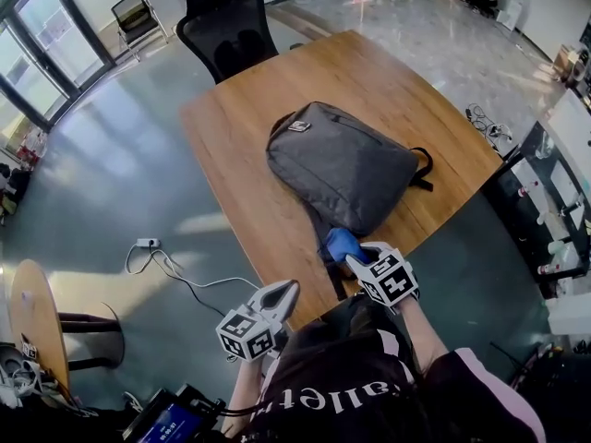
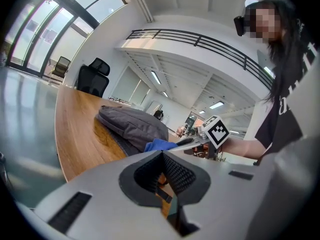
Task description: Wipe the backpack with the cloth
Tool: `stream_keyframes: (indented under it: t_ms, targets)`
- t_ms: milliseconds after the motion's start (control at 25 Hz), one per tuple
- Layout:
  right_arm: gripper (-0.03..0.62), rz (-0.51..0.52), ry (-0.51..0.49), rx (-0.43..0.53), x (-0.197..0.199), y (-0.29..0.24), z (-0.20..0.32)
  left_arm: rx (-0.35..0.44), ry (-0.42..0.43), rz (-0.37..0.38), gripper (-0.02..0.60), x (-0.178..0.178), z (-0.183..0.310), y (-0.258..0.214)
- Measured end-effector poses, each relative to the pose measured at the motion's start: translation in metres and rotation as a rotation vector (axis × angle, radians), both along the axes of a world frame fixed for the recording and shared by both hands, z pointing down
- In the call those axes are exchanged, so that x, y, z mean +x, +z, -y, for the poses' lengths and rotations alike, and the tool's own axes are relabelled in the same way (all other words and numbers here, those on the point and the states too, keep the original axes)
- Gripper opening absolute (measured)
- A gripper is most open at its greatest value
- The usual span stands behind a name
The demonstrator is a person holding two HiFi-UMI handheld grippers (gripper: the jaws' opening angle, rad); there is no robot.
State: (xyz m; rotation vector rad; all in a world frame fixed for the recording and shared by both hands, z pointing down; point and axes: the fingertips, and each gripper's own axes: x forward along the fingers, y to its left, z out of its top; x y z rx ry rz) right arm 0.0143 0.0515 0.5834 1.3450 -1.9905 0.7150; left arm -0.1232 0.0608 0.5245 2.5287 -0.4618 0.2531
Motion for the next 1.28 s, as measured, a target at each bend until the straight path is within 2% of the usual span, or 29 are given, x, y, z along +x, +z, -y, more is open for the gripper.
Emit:
stream_keyframes:
  t_ms: [200,360,800,1040,1280]
  targets:
    - [0.095,-0.007,-0.015,-0.029,0.049,0.007,-0.004,-0.007,-0.132,0.005,0.000,0.007,0.020,0.003]
    - [0.095,-0.008,-0.035,-0.037,0.100,0.007,-0.001,0.000,-0.204,0.005,0.000,0.032,0.033,0.001]
    - [0.095,-0.029,-0.032,-0.041,0.244,0.010,0.042,0.002,-0.290,0.007,0.000,0.126,0.045,0.001]
    - [0.095,-0.037,0.024,-0.028,0.307,0.012,0.070,0.005,-0.364,0.037,0.000,0.137,0.057,0.004]
    - [0.095,-0.037,0.065,-0.022,0.346,0.014,0.088,0.004,-0.406,0.054,0.000,0.145,0.067,0.004]
